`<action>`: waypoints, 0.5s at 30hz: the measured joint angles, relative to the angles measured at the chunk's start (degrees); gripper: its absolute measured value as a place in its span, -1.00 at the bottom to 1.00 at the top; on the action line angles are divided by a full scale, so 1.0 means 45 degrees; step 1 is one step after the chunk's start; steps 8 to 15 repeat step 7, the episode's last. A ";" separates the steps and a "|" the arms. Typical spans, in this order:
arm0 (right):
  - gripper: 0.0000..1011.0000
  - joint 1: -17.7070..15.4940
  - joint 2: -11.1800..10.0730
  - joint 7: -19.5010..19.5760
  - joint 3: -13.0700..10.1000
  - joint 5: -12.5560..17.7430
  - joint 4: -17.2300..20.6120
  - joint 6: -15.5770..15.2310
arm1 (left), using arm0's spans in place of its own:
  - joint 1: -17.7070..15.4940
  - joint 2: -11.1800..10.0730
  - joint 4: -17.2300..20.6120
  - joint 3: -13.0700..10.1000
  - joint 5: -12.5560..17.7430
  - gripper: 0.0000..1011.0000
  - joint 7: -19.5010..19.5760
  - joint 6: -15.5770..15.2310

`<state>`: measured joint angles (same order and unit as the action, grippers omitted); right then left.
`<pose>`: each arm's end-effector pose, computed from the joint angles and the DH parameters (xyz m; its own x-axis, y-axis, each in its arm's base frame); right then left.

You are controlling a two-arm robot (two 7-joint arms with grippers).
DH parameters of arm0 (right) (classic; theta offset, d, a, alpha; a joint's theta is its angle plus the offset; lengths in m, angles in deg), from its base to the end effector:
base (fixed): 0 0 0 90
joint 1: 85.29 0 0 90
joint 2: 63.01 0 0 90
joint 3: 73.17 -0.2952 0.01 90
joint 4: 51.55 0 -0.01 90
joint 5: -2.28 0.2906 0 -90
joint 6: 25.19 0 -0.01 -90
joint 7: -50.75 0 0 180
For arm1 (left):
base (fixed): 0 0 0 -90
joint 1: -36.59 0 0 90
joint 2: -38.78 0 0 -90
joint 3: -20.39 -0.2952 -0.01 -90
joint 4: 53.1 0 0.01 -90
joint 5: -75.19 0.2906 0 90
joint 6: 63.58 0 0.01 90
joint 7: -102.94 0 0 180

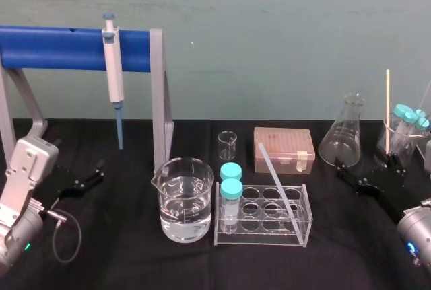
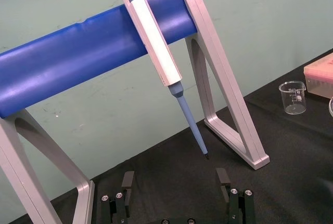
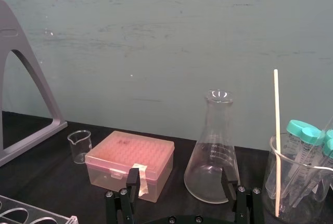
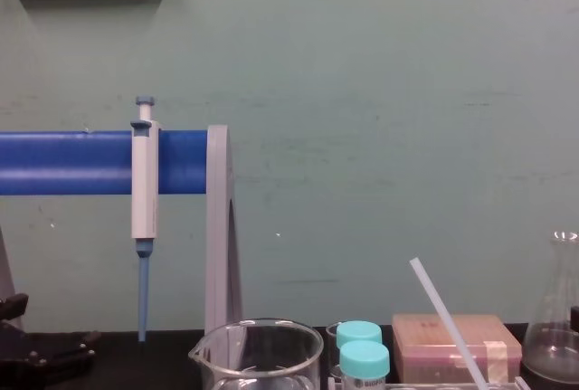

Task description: Pick up the stirring rod with one hand, then place it down.

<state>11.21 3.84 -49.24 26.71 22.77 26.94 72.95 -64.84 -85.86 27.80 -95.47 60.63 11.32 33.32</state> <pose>0.3365 -0.0957 -0.3186 0.2570 -0.9644 0.0617 0.9664 0.2570 -0.0082 0.3417 0.0904 -0.3030 0.2922 0.8804 0.3734 -0.9553 0.2873 0.0703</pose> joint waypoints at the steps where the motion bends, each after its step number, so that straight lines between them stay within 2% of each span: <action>1: 0.98 -0.0001 -0.0001 0.0000 0.0000 0.0000 0.0001 0.0000 | 0.0000 0.0000 0.0000 0.0000 0.0000 0.98 0.0000 0.0000; 15: 0.98 -0.0002 -0.0001 0.0001 0.0000 0.0000 0.0006 0.0009 | 0.0000 -0.0001 0.0000 -0.0001 0.0000 0.98 0.0000 0.0000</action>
